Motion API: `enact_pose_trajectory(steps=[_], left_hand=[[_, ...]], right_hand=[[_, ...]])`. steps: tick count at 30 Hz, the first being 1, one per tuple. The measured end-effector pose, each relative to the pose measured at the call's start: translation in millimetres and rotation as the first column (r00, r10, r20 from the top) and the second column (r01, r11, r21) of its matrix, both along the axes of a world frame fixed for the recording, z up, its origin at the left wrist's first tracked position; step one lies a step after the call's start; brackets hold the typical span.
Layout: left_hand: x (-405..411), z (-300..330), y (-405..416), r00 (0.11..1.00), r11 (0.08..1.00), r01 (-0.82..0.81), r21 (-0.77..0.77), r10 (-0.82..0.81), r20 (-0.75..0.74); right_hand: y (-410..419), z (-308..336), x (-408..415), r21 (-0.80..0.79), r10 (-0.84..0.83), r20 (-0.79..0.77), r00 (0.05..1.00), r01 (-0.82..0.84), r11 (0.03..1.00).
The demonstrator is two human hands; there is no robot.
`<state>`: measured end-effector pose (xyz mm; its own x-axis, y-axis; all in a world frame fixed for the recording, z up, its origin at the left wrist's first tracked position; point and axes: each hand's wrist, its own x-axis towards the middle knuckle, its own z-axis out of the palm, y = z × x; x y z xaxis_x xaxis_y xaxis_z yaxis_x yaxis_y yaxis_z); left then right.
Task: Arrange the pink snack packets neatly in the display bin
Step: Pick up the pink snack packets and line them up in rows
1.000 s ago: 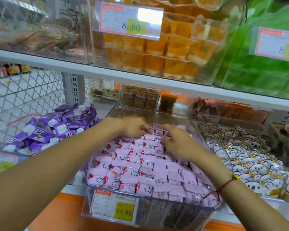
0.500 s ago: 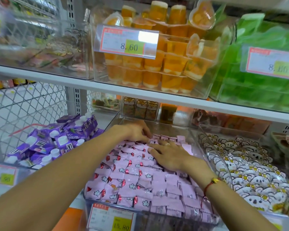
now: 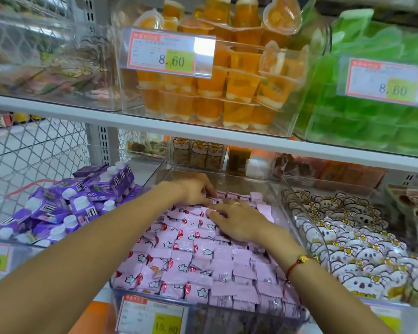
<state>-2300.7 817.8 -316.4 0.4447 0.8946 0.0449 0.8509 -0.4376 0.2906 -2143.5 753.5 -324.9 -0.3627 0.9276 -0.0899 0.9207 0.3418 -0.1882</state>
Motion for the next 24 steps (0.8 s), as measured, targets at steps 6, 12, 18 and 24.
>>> enact_pose_trajectory(steps=[6,12,18,24], left_hand=[[-3,8,1,0.999,0.999,-0.032,0.0,0.032,-0.043],[1,12,-3,0.988,0.993,-0.013,0.118,0.03,-0.15],[-3,12,-11,0.993,0.981,-0.018,0.194,0.04,-0.114],[8,9,-14,0.978,0.959,-0.07,0.274,0.119,-0.169]], right_hand=[[1,3,2,-0.053,0.004,0.021,1.0,-0.003,0.999],[0,5,4,-0.067,0.015,0.001,1.0,-0.015,0.998],[-4,6,3,-0.06,0.022,0.023,0.999,-0.021,0.998],[-3,5,2,-0.072,0.015,0.029,0.999,-0.013,0.997]])
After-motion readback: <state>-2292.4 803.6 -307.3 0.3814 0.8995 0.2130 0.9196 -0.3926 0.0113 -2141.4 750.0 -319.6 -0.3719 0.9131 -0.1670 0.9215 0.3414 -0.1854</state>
